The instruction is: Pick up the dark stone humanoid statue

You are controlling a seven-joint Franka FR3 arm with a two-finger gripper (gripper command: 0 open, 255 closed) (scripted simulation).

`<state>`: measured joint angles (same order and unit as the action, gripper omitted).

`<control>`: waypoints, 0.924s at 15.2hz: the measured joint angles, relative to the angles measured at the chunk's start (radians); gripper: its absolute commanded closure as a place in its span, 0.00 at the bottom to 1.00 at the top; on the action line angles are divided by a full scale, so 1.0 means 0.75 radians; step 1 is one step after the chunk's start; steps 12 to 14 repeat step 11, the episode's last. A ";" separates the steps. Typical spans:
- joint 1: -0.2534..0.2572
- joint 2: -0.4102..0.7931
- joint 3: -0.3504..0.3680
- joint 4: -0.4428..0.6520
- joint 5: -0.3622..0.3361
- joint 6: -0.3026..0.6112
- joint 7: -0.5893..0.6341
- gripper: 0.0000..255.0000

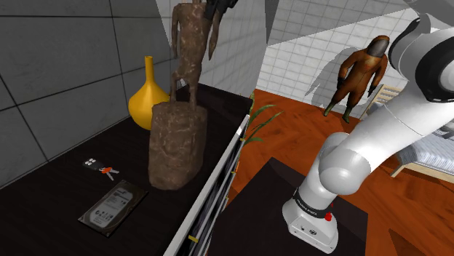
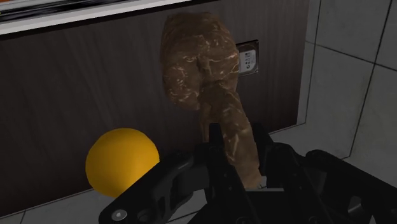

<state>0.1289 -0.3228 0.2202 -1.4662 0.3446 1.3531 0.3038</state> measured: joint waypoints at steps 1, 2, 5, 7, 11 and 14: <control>0.000 0.015 0.000 0.033 -0.002 -0.018 0.006 1.00; 0.001 0.027 0.001 0.064 -0.001 -0.036 0.012 1.00; 0.000 0.085 0.003 0.193 -0.009 -0.104 0.037 1.00; 0.003 0.120 0.010 0.269 -0.014 -0.141 0.058 1.00; 0.007 0.210 0.022 0.452 -0.025 -0.229 0.099 1.00; 0.007 0.210 0.022 0.452 -0.025 -0.229 0.099 1.00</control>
